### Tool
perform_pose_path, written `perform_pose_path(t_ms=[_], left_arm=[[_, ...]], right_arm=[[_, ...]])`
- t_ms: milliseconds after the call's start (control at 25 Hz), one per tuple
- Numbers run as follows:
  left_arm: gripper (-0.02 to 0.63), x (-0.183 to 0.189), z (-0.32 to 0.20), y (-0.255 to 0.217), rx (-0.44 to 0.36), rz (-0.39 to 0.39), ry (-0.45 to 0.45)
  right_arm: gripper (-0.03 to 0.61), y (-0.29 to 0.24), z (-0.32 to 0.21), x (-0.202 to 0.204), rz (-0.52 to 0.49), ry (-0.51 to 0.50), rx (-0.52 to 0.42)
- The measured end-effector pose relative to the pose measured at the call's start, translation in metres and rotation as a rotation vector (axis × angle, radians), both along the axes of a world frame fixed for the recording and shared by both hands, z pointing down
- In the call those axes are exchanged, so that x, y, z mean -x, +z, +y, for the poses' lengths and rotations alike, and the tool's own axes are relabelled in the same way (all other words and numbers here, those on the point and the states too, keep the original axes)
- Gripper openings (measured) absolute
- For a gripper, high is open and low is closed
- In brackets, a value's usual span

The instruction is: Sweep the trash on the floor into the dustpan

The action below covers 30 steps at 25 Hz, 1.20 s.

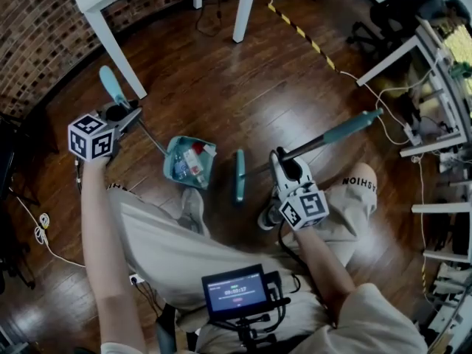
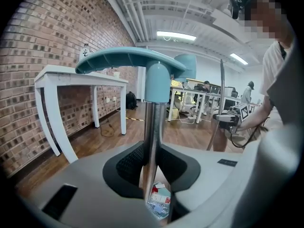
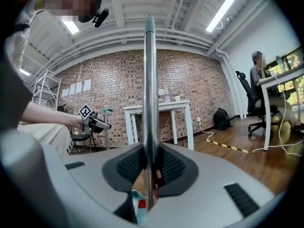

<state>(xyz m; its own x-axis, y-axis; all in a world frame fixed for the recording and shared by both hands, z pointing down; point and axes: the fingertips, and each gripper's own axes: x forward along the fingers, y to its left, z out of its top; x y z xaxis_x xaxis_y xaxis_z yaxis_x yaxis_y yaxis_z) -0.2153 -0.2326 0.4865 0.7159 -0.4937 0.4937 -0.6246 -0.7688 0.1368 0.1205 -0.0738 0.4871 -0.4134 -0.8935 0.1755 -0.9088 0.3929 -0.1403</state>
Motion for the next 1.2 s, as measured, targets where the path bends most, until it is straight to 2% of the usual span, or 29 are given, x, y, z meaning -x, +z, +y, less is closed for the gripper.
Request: perform_pose_path(t_ms=[160,440,680,920,1200], left_arm=[[0.074,0.000,-0.004,0.001,0.006,0.012,-0.051],[0.074,0.009,-0.022,-0.003,-0.005,0.107,-0.181],[0.074,0.014,-0.020,-0.002,-0.014,0.115,-0.252],[0.074,0.012,-0.018,-0.008,-0.035,0.115,-0.280],[0.075,-0.008,-0.008,-0.012,-0.049,0.147,-0.349]], right_arm=[[0.084,-0.006,-0.010,-0.015,0.029,-0.027,-0.017],[0.084,-0.014,-0.039,-0.031,0.102,-0.123,-0.029],[0.084,-0.014,-0.054,-0.054,0.116,-0.160,-0.021],[0.084,0.004,-0.055,-0.067,0.084,-0.103,-0.003],[0.084,0.011,-0.071,-0.087,0.042,-0.062,0.012]])
